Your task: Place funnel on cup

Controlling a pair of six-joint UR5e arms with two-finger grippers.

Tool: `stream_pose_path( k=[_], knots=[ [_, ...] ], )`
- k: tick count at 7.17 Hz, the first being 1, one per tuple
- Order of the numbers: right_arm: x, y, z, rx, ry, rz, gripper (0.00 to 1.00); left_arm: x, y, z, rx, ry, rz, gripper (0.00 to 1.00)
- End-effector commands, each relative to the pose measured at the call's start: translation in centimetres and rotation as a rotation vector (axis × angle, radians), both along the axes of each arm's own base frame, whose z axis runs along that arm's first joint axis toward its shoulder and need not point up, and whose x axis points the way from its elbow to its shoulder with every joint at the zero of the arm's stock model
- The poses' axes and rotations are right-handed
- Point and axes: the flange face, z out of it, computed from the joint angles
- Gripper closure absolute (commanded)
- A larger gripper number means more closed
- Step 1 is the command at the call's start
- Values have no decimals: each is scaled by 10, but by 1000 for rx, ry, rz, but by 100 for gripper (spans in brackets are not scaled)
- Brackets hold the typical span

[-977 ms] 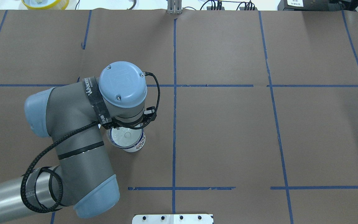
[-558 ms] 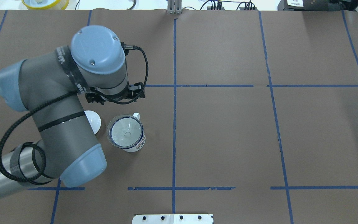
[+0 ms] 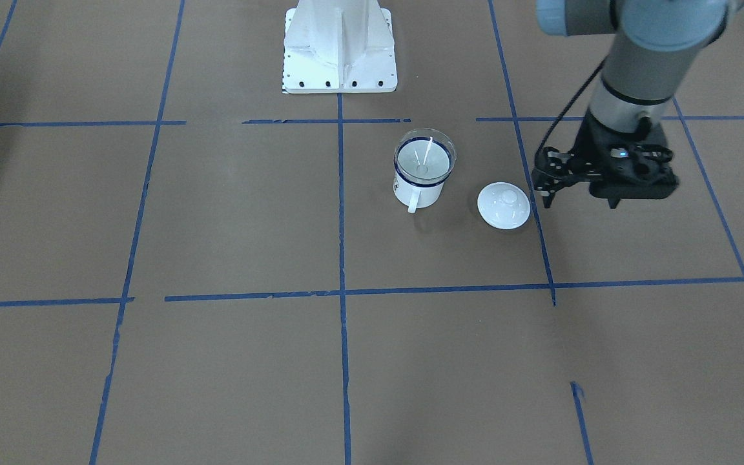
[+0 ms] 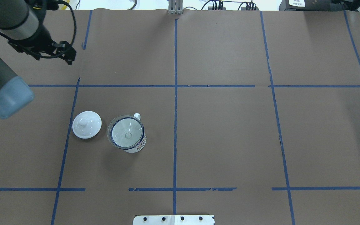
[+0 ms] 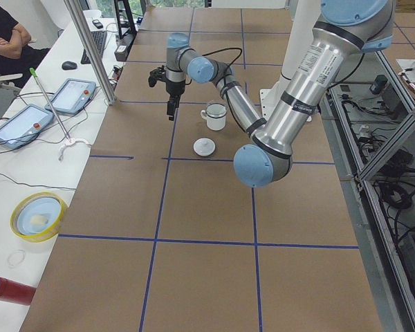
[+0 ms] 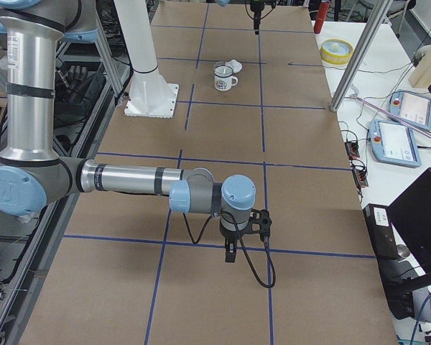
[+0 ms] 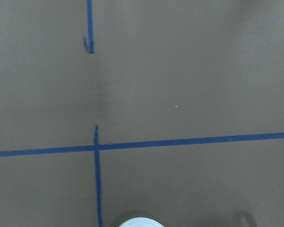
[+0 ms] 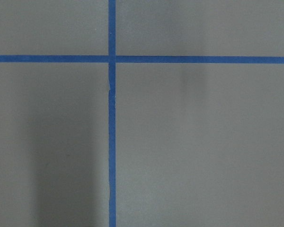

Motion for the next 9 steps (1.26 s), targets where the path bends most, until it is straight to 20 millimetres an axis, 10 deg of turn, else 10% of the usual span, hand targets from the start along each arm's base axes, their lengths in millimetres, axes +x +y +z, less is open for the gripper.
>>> stream_pose_path(
  k=[1,3,5,9],
  knots=[
    [0,0,0,0,0,0,0,-121,-1,110,-96,-3,6,0],
    [0,0,1,-1,0,0,0,-208,23,212,-119,0,56,0],
    [0,0,0,0,0,0,0,-237,30,315,-135,52,51,0],
    [0,0,0,0,0,0,0,-236,17,325,-32,87,54,0]
  ],
)
